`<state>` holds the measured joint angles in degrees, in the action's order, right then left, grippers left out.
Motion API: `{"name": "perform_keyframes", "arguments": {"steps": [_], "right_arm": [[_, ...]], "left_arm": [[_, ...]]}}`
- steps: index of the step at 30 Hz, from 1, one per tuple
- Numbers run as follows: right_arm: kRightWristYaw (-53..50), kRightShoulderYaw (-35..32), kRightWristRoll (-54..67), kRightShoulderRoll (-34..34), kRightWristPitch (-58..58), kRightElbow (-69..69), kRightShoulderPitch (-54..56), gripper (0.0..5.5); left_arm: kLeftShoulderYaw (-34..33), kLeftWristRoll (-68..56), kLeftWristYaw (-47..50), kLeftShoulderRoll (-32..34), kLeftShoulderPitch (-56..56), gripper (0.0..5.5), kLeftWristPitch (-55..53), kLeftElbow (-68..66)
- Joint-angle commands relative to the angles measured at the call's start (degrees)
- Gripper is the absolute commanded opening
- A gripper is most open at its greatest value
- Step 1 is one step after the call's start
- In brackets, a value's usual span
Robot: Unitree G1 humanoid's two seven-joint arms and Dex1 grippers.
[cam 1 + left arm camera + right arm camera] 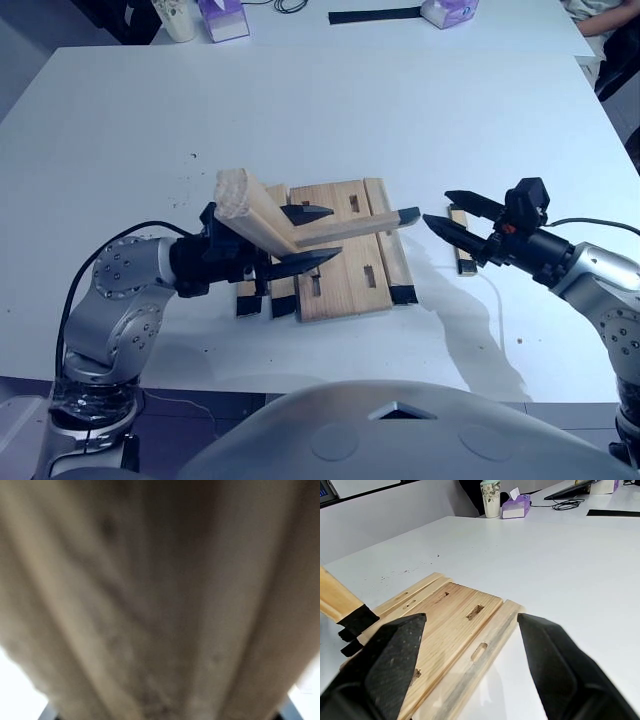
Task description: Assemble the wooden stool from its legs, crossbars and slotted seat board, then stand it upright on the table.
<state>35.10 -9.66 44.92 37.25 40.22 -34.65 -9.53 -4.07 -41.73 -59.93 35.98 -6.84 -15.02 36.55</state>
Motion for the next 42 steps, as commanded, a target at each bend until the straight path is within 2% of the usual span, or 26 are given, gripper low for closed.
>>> {"name": "perform_keyframes", "arguments": {"steps": [1,20,42], "right_arm": [[-0.8,-0.2,0.8,-0.3,1.0,-1.0,0.3,3.36],[1.1,0.1,1.3,0.7,2.6,0.0,2.5,3.36],[1.0,0.9,1.3,0.3,3.6,-1.0,2.3,3.36]], "left_arm": [[0.5,0.7,-0.2,0.7,-2.4,2.03,0.3,0.7],[6.0,11.3,-4.0,-1.4,-8.2,2.03,14.6,-5.3],[8.4,13.4,-4.3,-2.2,-5.2,2.03,18.6,-11.5]]}}
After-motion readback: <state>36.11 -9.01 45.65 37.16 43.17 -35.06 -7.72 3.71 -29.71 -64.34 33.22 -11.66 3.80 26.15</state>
